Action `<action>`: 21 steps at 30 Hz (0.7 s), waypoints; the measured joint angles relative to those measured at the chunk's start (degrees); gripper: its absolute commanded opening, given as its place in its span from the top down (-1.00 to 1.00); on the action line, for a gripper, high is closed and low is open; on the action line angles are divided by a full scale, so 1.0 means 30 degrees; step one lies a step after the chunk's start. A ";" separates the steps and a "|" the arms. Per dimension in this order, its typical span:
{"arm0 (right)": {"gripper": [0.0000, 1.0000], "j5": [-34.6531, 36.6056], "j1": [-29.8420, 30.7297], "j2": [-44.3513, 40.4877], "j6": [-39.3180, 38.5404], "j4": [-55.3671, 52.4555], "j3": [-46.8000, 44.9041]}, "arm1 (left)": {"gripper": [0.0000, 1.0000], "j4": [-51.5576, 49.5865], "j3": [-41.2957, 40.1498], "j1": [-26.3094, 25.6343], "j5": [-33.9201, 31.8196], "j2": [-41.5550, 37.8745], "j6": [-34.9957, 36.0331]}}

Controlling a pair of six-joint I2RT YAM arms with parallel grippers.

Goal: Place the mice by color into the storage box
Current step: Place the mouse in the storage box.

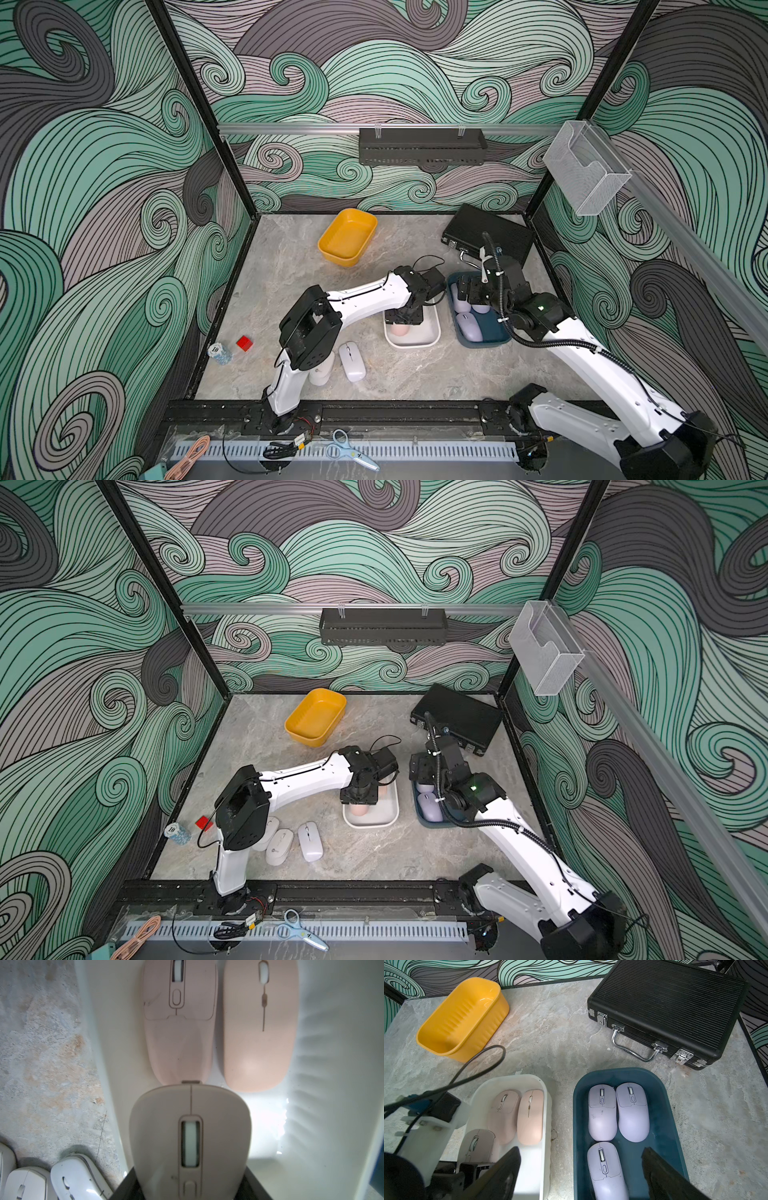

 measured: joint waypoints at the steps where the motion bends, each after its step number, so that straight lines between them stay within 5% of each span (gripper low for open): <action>1: -0.81 -0.0044 0.0000 -0.0073 0.0000 0.0007 -0.0036 | 0.07 -0.0080 0.0000 0.0000 -0.0015 0.0044 0.0000; 21: -0.81 -0.0350 -0.0073 -0.0306 0.0000 -0.0007 -0.0153 | -0.03 -0.0306 -0.1290 0.0000 0.0437 0.0452 0.0007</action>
